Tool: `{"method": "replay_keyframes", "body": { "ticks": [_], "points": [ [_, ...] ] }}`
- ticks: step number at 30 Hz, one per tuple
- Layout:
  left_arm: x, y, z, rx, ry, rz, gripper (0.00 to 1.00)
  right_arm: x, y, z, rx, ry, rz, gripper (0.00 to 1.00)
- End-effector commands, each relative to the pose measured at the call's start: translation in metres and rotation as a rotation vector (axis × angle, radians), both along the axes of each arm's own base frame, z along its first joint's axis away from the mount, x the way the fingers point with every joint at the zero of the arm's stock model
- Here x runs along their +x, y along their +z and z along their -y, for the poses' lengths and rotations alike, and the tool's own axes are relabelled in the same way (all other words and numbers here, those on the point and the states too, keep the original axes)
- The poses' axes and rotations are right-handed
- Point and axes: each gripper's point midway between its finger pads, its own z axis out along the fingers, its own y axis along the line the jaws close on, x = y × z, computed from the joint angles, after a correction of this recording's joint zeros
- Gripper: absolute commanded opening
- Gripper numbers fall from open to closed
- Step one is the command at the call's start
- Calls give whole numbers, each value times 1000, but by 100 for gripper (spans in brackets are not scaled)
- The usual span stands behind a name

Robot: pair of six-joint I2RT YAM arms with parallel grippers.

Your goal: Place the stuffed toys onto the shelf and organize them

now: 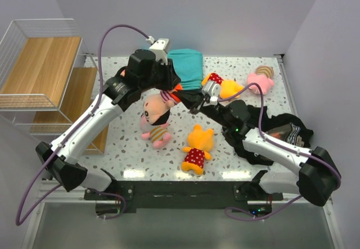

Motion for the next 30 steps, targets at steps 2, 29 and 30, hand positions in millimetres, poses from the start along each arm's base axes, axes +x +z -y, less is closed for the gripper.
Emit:
{"method": "replay_keyframes", "body": {
  "ticks": [2,29,30],
  "points": [
    [-15,-6,-1,14,-67,-27,0,3,18,5,23,-50,82,0],
    [24,139,-126,865,123,697,0,15,-10,-3,4,-51,-142,99],
    [24,145,-128,878,133,721,0,16,-12,-5,1,-47,-150,99]
  ]
}}
